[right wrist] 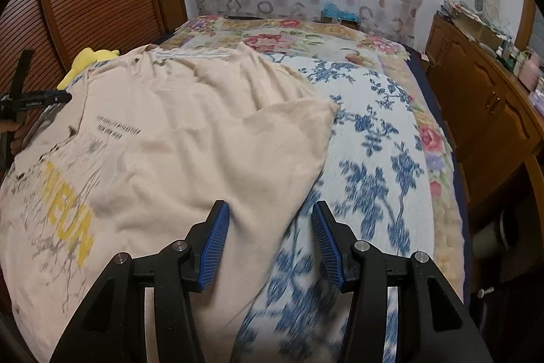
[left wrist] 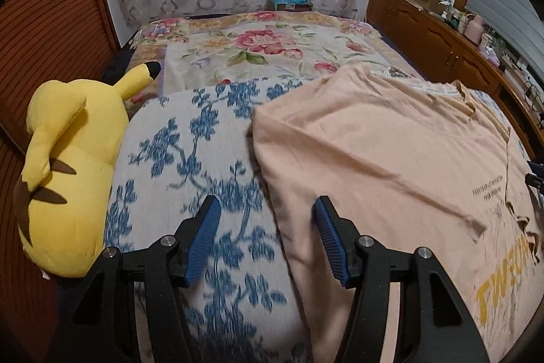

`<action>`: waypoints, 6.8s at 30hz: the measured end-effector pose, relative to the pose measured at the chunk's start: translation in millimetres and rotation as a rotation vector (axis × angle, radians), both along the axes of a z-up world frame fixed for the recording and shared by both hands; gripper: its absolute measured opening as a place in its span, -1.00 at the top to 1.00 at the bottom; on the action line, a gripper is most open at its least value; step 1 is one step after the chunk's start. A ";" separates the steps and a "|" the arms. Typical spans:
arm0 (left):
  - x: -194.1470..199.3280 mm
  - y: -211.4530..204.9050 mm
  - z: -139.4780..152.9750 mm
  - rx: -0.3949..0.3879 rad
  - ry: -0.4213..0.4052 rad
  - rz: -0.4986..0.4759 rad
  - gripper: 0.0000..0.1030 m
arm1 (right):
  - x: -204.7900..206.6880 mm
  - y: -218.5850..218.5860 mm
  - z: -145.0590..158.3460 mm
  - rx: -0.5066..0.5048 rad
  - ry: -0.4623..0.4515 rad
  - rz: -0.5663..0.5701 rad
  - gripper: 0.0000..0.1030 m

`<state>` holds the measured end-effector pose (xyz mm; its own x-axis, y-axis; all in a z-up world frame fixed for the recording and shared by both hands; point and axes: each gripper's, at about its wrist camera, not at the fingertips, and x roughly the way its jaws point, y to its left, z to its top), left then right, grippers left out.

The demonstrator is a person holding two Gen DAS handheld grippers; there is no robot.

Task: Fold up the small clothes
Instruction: 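Grasp the shirt hem with both tools, then lift the hem with both tools, fold it toward the collar, release, then move both open tools to the folded edge of the peach shirt, then grasp the shirt's folded edge with both tools, then lift the shirt high with both tools and swing it over itself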

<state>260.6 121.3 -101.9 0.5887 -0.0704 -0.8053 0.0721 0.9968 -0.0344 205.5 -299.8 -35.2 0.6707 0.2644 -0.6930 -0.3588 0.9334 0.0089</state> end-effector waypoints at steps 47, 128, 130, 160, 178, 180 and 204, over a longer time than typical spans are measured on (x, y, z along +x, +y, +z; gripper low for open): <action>-221.6 -42.4 88.5 -0.172 -0.289 -0.149 0.92 | -165.9 -32.0 48.6 0.160 -0.235 0.156 0.84; -167.5 -17.5 -0.2 -0.077 -0.013 -0.135 0.67 | -147.7 -15.0 -14.9 0.042 -0.001 0.164 0.67; -172.4 -19.3 4.3 -0.100 -0.022 -0.146 0.73 | -149.2 -17.5 -12.9 0.066 0.000 0.167 0.73; -274.2 -18.1 344.4 -0.110 -0.819 -0.192 0.77 | -319.7 -62.4 307.7 0.086 -0.741 0.188 0.80; -325.8 -8.0 390.6 -0.057 -1.013 -0.167 0.77 | -375.2 -64.2 331.0 0.027 -0.894 0.124 0.80; -331.8 -10.0 395.4 -0.052 -1.028 -0.170 0.77 | -368.6 -53.5 322.2 0.016 -0.900 0.122 0.80; -133.5 -25.8 243.4 0.025 -0.697 -0.094 0.77 | -153.1 -38.2 211.6 -0.035 -0.624 0.128 0.80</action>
